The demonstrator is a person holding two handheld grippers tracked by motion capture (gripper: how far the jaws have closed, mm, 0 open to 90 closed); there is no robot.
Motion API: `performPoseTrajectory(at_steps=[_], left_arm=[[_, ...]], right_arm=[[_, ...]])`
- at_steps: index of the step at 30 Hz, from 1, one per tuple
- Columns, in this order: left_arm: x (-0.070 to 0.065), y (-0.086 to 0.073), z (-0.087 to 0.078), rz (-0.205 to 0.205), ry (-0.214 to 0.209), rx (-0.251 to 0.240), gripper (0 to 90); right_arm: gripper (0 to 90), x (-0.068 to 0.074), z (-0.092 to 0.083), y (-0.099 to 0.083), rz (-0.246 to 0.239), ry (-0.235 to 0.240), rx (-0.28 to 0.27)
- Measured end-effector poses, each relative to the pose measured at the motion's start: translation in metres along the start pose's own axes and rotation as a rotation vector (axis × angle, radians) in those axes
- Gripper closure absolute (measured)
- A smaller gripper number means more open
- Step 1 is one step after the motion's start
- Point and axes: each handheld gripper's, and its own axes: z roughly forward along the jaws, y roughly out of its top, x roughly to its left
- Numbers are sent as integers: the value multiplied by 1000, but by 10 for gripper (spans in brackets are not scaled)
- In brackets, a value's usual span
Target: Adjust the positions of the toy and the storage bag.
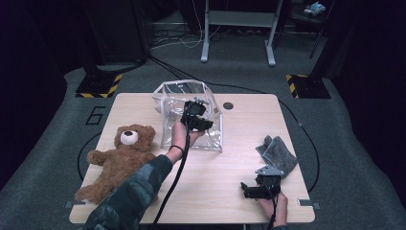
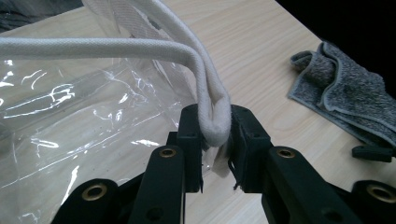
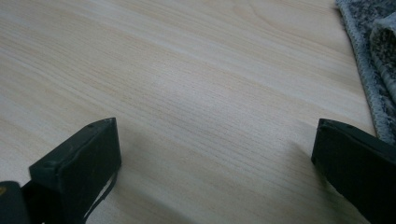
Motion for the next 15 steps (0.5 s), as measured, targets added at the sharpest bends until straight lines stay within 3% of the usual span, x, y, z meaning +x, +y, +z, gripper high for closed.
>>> performPoseTrajectory(at_steps=[6,7,11,15], left_arm=[[-4,0,1,21,-19,-3,729],[-1,-1,1,7,-29,-7,712],[8,-2,-5,-23,-30,-17,503],[18,-4,-16,1,-16,-15,360]], right_arm=[[8,0,0,0,-1,4,-2],[8,0,0,0,0,4,-2],[8,0,0,0,0,3,-2],[8,0,0,0,0,4,-2]])
